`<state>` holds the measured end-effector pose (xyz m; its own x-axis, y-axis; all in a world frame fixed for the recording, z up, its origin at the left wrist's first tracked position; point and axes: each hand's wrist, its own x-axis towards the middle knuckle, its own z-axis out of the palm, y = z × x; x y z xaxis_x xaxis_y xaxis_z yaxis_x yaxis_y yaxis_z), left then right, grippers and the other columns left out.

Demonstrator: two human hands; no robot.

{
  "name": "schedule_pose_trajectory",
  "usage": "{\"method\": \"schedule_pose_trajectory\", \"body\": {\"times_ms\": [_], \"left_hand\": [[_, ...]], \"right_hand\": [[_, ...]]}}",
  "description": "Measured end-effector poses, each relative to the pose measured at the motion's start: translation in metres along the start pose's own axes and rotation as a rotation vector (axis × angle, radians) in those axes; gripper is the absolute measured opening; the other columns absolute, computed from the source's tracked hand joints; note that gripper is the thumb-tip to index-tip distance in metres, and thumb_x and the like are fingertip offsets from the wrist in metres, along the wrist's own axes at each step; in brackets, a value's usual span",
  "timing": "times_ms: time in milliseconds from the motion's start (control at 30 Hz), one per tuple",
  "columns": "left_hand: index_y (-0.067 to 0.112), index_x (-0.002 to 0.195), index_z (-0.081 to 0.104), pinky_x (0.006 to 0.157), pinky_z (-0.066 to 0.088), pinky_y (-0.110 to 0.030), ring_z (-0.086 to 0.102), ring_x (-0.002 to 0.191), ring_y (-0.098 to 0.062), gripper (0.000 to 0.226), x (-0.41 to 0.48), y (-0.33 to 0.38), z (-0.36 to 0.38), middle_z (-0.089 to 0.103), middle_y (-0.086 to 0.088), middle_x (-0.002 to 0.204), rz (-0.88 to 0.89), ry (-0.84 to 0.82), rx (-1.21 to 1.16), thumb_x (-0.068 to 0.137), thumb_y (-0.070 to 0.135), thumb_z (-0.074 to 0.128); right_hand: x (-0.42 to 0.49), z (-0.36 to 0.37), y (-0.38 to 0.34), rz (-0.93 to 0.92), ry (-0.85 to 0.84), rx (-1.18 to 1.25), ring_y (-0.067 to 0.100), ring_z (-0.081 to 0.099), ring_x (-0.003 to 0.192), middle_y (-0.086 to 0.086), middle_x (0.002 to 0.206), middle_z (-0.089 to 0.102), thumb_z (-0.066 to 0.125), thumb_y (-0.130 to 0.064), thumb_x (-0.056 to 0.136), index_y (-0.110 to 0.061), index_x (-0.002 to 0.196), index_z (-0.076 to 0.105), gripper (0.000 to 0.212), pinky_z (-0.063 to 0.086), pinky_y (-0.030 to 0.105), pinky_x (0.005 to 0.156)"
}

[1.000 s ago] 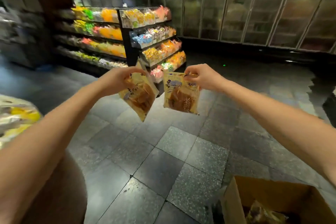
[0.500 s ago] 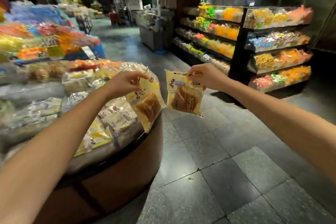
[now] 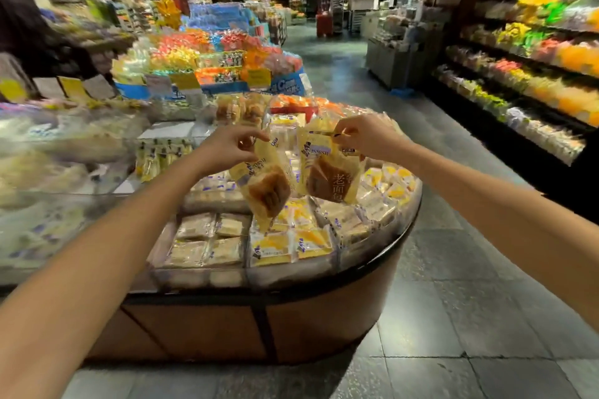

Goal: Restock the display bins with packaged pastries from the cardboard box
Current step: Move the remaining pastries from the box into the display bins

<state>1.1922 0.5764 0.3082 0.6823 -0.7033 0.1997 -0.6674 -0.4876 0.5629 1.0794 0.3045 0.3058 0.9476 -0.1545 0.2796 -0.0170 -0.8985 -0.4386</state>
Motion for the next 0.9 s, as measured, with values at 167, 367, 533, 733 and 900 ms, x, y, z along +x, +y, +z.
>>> {"method": "schedule_pose_trajectory", "body": {"times_ms": [167, 367, 533, 733, 900], "left_hand": [[0.031, 0.106, 0.069, 0.068, 0.044, -0.023, 0.056, 0.073, -0.013, 0.040, -0.006, -0.068, -0.046, 0.062, -0.001, 0.082, -0.085, 0.127, 0.010, 0.080, 0.002, 0.076], [0.027, 0.111, 0.069, 0.070, 0.046, -0.024, 0.057, 0.072, -0.013, 0.038, 0.014, -0.128, -0.088, 0.063, 0.003, 0.081, -0.114, 0.215, 0.056, 0.082, 0.004, 0.075], [0.027, 0.114, 0.068, 0.065, 0.043, -0.017, 0.055, 0.072, -0.009, 0.040, 0.057, -0.176, -0.111, 0.062, 0.007, 0.082, -0.109, 0.225, 0.075, 0.083, 0.004, 0.074], [0.034, 0.110, 0.067, 0.072, 0.049, -0.027, 0.060, 0.080, -0.010, 0.041, 0.130, -0.239, -0.143, 0.065, 0.007, 0.092, -0.133, 0.198, 0.088, 0.081, 0.007, 0.076], [0.041, 0.109, 0.065, 0.080, 0.051, -0.037, 0.061, 0.084, -0.020, 0.039, 0.185, -0.281, -0.167, 0.065, 0.002, 0.092, -0.143, 0.202, 0.135, 0.082, 0.015, 0.077]], "right_hand": [[0.072, 0.047, -0.043, -0.117, -0.082, 0.010, 0.016, 0.061, 0.065, 0.008, 0.090, 0.069, 0.062, -0.018, 0.095, -0.009, 0.107, 0.070, 0.017, 0.047, 0.016, 0.048], [0.148, 0.095, -0.075, -0.214, -0.140, 0.026, 0.014, 0.061, 0.064, 0.006, 0.091, 0.067, 0.062, -0.021, 0.095, -0.010, 0.108, 0.069, 0.018, 0.051, 0.022, 0.051], [0.218, 0.129, -0.082, -0.251, -0.152, 0.036, 0.016, 0.063, 0.067, 0.006, 0.094, 0.068, 0.062, -0.021, 0.095, -0.009, 0.110, 0.069, 0.020, 0.049, 0.018, 0.052], [0.312, 0.149, -0.087, -0.289, -0.131, 0.024, 0.015, 0.060, 0.070, 0.005, 0.098, 0.067, 0.061, -0.017, 0.096, -0.007, 0.110, 0.070, 0.020, 0.048, 0.017, 0.055], [0.384, 0.164, -0.083, -0.281, -0.083, 0.022, 0.015, 0.059, 0.070, 0.010, 0.100, 0.071, 0.063, -0.014, 0.094, -0.005, 0.109, 0.071, 0.019, 0.039, 0.007, 0.050]]}}
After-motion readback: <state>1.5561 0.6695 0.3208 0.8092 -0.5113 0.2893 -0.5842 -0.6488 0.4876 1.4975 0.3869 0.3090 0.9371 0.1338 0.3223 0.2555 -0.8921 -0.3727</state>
